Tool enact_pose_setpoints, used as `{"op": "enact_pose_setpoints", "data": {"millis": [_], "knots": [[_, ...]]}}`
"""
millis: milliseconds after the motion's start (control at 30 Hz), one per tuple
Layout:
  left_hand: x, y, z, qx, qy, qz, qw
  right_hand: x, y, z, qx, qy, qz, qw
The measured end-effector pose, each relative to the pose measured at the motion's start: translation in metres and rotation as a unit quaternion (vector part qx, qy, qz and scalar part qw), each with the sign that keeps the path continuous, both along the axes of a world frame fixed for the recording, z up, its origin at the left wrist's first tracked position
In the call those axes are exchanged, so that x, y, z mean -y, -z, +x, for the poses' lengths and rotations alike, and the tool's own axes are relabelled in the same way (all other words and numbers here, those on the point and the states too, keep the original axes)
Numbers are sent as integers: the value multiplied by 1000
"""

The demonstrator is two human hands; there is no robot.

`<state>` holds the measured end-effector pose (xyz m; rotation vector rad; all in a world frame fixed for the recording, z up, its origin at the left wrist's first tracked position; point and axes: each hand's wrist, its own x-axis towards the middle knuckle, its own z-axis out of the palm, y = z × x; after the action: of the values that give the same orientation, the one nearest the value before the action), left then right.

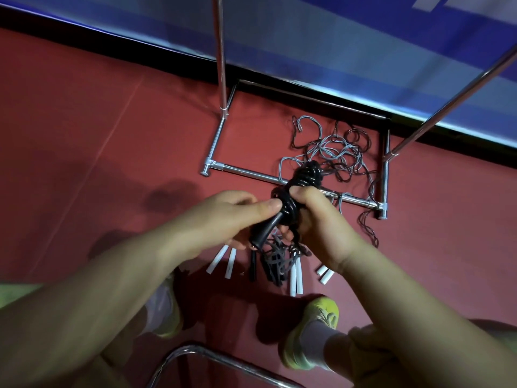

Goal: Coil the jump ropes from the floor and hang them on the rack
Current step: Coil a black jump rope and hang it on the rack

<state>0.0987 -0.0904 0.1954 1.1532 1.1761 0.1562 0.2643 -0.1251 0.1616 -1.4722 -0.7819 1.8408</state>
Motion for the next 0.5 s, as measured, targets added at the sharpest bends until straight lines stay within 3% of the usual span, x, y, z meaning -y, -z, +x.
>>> {"op": "enact_pose_setpoints", "data": {"millis": [233,367,500], "knots": [[-2,-4,1,6,13,-1,1000,1,-4,4,-25,-95,-3,995],[-3,-2,-1,-1,21,49,999,0,-9,8,-11,-129,-21,991],[-5,10,-6,-119,69,151,979,-1,-13,9,47,-147,-13,988]]}}
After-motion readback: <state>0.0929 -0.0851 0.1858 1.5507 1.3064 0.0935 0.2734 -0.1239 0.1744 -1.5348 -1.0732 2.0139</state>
